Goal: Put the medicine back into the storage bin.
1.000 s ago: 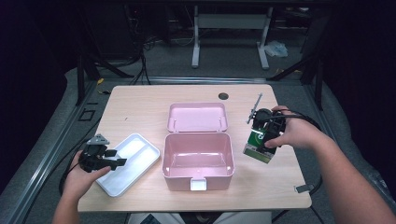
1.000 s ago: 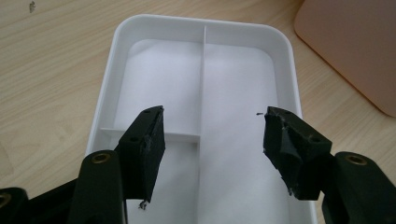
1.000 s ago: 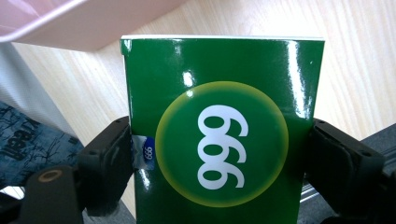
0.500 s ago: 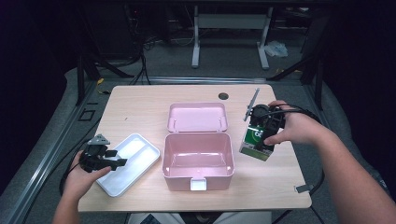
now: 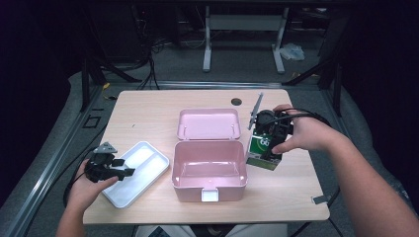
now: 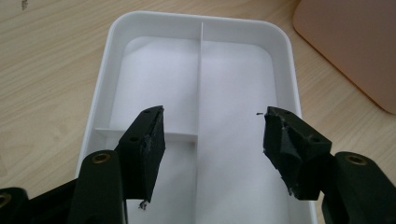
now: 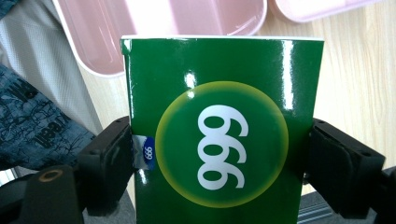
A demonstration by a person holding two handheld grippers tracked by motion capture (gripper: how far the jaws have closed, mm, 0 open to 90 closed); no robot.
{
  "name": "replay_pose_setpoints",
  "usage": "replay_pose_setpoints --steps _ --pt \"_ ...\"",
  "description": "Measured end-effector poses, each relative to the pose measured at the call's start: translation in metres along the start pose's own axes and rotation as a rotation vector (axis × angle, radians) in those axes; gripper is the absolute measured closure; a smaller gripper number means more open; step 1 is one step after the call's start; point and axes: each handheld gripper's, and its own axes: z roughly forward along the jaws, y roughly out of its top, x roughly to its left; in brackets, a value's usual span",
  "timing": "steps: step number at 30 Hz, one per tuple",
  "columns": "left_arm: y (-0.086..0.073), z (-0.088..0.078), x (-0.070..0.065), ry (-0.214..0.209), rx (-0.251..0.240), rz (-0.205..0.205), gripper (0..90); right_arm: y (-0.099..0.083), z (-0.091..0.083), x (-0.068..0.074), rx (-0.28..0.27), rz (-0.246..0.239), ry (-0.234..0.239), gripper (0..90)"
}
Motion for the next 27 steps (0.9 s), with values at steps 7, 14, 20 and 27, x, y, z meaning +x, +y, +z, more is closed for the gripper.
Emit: replay_pose_setpoints --steps 7,14,20,27 --pt "0.000 0.000 0.000 -0.001 0.000 0.000 38.9 0.014 -0.002 0.004 0.001 -0.028 0.004 16.3" --pt "0.000 0.000 0.000 -0.002 0.001 0.005 38.9 0.032 -0.004 0.009 -0.015 -0.061 0.007 16.4" --pt "0.000 0.000 0.000 -0.002 0.000 0.008 38.9 0.049 -0.003 0.015 -0.019 -0.096 -0.001 16.4" --pt "0.000 0.000 0.001 -0.005 -0.002 0.008 39.0 0.070 -0.002 0.022 -0.029 -0.134 0.018 16.4"
